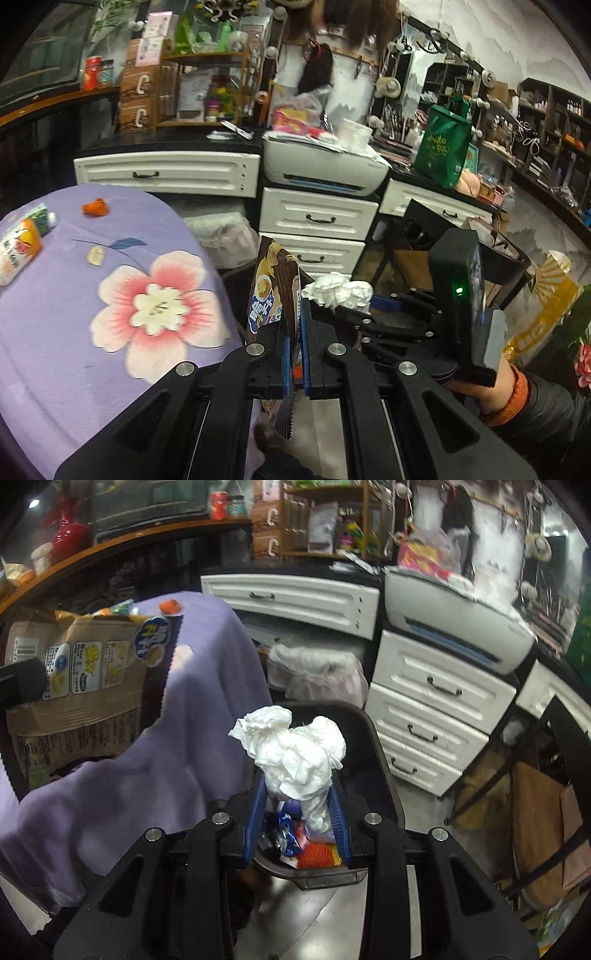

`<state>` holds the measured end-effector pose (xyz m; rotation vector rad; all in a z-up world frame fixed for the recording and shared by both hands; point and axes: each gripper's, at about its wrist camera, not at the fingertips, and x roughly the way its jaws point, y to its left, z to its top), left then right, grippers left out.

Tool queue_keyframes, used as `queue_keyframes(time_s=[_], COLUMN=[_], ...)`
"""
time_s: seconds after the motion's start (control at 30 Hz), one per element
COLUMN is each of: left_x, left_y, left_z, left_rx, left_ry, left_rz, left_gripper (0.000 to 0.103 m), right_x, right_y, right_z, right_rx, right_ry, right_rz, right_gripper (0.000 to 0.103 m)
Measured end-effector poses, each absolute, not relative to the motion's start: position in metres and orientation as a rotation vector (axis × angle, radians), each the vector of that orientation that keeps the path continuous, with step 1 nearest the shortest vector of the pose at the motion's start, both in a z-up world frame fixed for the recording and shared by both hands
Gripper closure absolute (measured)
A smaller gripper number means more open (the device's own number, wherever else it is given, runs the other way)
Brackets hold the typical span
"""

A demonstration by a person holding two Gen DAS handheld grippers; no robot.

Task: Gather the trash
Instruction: 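Carry the tissue and chip bag over the black bin and open both grippers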

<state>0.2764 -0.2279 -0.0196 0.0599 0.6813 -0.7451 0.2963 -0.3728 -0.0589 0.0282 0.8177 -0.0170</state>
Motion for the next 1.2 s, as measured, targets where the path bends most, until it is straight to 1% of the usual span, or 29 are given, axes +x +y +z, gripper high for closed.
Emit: queue_keyframes(time_s=[0.27, 0.37, 0.4, 0.43, 0.5, 0.53, 0.57, 0.73, 0.77, 0.83, 1.2], left_x=[0.285, 0.287, 0.288, 0.288, 0.289, 0.29, 0.291, 0.293, 0.294, 0.298, 0.328], left_y=[-0.268, -0.276, -0.278, -0.28, -0.282, -0.284, -0.286, -0.297, -0.3, -0.307, -0.348], left_z=[-0.044, -0.052, -0.055, -0.058, -0.061, -0.063, -0.064, -0.069, -0.07, -0.075, -0.12], left_rx=[0.099, 0.12, 0.124, 0.129, 0.138, 0.14, 0.143, 0.165, 0.168, 0.178, 0.243], left_ry=[0.744, 0.761, 0.768, 0.773, 0.783, 0.788, 0.791, 0.8, 0.802, 0.811, 0.914], left_rz=[-0.772, -0.775, -0.777, -0.777, -0.776, -0.777, -0.778, -0.791, -0.795, -0.797, -0.752], left_gripper=[0.098, 0.098, 0.098, 0.098, 0.098, 0.098, 0.098, 0.098, 0.098, 0.098, 0.098], right_x=[0.319, 0.329, 0.332, 0.334, 0.337, 0.338, 0.338, 0.331, 0.327, 0.319, 0.269], right_y=[-0.398, -0.405, -0.407, -0.409, -0.414, -0.416, -0.418, -0.423, -0.424, -0.428, -0.458], right_z=[-0.118, -0.142, -0.146, -0.151, -0.162, -0.165, -0.169, -0.165, -0.161, -0.153, -0.123], right_rx=[0.091, 0.108, 0.111, 0.111, 0.119, 0.125, 0.131, 0.152, 0.161, 0.169, 0.145], right_ry=[0.923, 0.965, 0.97, 0.973, 0.981, 0.983, 0.988, 0.973, 0.962, 0.937, 0.897], right_rz=[-0.07, -0.083, -0.09, -0.101, -0.117, -0.118, -0.125, -0.14, -0.143, -0.159, -0.25], right_gripper=[0.07, 0.067, 0.065, 0.059, 0.053, 0.05, 0.05, 0.049, 0.047, 0.039, 0.039])
